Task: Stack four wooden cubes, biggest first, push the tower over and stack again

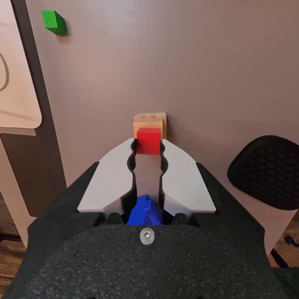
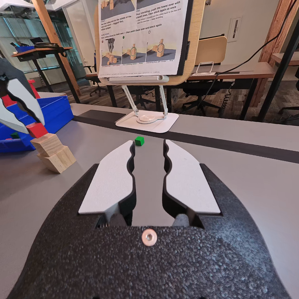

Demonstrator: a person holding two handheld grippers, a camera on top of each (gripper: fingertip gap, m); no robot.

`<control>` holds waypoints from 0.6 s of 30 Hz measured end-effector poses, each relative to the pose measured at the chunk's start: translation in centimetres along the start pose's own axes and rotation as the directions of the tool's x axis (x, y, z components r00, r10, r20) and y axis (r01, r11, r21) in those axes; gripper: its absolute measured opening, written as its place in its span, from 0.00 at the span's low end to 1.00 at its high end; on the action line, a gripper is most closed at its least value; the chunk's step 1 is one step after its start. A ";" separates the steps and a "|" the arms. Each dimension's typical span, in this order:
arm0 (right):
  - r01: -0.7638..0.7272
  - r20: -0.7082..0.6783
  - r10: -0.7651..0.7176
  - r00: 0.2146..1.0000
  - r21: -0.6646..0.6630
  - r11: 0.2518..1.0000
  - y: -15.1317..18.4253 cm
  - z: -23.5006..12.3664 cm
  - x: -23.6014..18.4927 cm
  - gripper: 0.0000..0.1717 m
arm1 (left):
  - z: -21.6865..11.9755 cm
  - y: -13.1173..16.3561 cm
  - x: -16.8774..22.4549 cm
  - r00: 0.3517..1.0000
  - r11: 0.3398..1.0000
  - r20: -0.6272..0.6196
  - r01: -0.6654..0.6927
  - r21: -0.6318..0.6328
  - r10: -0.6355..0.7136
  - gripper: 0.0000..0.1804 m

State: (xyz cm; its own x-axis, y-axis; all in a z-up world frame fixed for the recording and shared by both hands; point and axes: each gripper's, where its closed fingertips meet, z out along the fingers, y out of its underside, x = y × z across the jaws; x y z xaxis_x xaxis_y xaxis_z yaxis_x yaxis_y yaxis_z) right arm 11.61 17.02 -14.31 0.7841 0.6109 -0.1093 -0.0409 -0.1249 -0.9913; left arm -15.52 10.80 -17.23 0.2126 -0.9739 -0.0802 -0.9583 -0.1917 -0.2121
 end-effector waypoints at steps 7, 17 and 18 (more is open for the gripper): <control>0.001 0.009 -0.001 1.000 -0.007 1.000 0.1 0.1 -0.1 0.19 | 0.7 0.3 -0.4 0.999 1.000 -0.017 0.030 0.001 -0.030 0.15; 0.004 0.016 -0.004 1.000 -0.009 1.000 0.2 0.2 -0.4 0.20 | 1.0 0.4 -0.3 0.999 0.999 -0.021 0.044 0.021 -0.043 0.16; 0.004 0.016 -0.004 1.000 -0.009 1.000 0.2 0.2 -0.4 0.20 | 1.0 0.4 -0.3 0.999 0.999 -0.019 0.043 0.022 -0.043 0.17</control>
State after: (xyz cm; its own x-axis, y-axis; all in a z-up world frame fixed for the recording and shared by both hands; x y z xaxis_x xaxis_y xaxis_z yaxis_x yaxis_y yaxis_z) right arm 11.17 16.89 -14.44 0.7745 0.6235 -0.1065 -0.0322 -0.1292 -0.9911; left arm -15.75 11.18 -18.29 0.2496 -0.9669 -0.0521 -0.9437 -0.2308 -0.2370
